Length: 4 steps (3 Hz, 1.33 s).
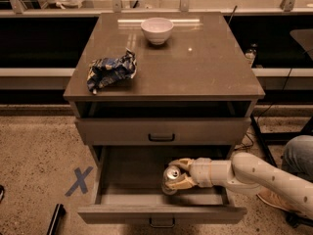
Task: Place 7up can into middle drawer
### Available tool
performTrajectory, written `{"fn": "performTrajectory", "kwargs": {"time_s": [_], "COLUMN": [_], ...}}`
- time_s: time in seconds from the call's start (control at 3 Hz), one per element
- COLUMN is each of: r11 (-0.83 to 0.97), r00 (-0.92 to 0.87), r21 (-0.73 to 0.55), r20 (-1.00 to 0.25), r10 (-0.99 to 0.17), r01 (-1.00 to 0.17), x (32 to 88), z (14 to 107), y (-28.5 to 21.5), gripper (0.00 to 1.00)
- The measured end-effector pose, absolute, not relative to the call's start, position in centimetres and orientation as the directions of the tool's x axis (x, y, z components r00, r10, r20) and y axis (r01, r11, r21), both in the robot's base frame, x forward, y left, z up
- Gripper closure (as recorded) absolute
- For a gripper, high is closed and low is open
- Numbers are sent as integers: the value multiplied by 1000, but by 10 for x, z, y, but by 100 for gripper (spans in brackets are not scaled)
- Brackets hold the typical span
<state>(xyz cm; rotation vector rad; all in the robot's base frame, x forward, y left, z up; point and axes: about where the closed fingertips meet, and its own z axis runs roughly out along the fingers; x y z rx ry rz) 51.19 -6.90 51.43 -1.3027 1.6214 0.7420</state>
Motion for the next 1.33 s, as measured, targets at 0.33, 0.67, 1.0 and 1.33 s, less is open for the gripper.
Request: {"fn": "performTrajectory", "kwargs": {"time_s": [0.33, 0.67, 1.0, 1.33], "r11": [283, 312, 328, 337], "r00": [-47, -44, -20, -23], "r21": [-71, -71, -94, -79], "r20": [-921, -938, -945, -957], "r10": [-388, -345, -327, -289], "r01": [-957, -947, -940, -938], "x": [514, 514, 514, 518], "z": [497, 481, 476, 487], "y": [-69, -73, -74, -79], "gripper": [84, 61, 37, 14]}}
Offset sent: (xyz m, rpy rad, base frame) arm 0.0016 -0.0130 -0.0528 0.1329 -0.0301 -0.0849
